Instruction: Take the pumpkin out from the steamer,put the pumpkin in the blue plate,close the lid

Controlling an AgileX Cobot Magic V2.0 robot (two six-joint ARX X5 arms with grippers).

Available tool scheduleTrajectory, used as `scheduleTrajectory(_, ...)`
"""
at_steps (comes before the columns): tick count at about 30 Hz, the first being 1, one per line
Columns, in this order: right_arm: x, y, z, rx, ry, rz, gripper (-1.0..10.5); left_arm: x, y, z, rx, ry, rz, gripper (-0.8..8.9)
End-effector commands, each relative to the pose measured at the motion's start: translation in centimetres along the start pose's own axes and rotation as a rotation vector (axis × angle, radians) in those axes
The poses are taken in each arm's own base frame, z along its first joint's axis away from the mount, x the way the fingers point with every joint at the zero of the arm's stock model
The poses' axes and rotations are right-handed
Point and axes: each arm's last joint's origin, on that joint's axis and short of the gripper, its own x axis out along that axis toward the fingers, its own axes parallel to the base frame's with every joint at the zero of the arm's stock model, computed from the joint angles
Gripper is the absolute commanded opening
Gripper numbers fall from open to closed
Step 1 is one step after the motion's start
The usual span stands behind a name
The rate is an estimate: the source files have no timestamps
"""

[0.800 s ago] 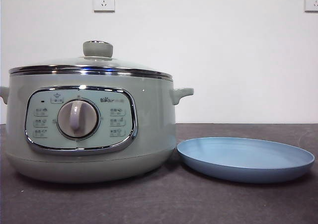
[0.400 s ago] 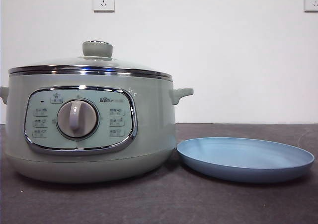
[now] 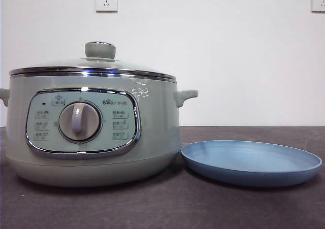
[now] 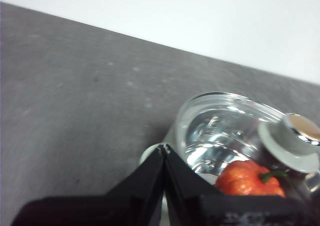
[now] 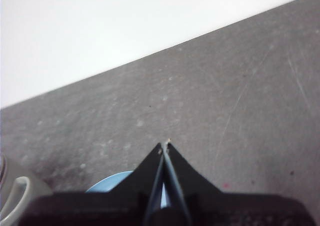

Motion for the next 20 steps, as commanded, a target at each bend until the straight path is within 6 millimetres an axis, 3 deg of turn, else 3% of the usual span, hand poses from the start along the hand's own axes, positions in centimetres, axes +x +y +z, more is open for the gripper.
scheduleTrajectory(1, 0.6, 0.6, 1.6, -0.107, 0.013, 0.06, -0.2, 0.5, -0.5, 1.7, 0.088, 0.008, -0.064, -0.06)
scheduleTrajectory(10, 2.5, 2.7, 5.8, -0.241, 0.129, 0.355, 0.1, 2.0, -1.7, 5.4, 0.083, 0.071, -0.277, -0.04)
scheduleTrajectory(15, 3.2, 3.3, 7.4, -0.237, 0.168, 0.396, 2.9, 2.3, -2.3, 6.6, 0.082, 0.089, -0.351, 0.2)
scheduleTrajectory(19, 3.5, 3.6, 7.8, -0.236, 0.182, 0.403, 4.8, 2.3, -2.7, 7.1, 0.088, 0.087, -0.373, 3.74)
scheduleTrajectory(20, 3.5, 3.7, 7.8, -0.236, 0.184, 0.405, 5.3, 2.3, -2.8, 7.1, 0.081, 0.091, -0.377, 4.26)
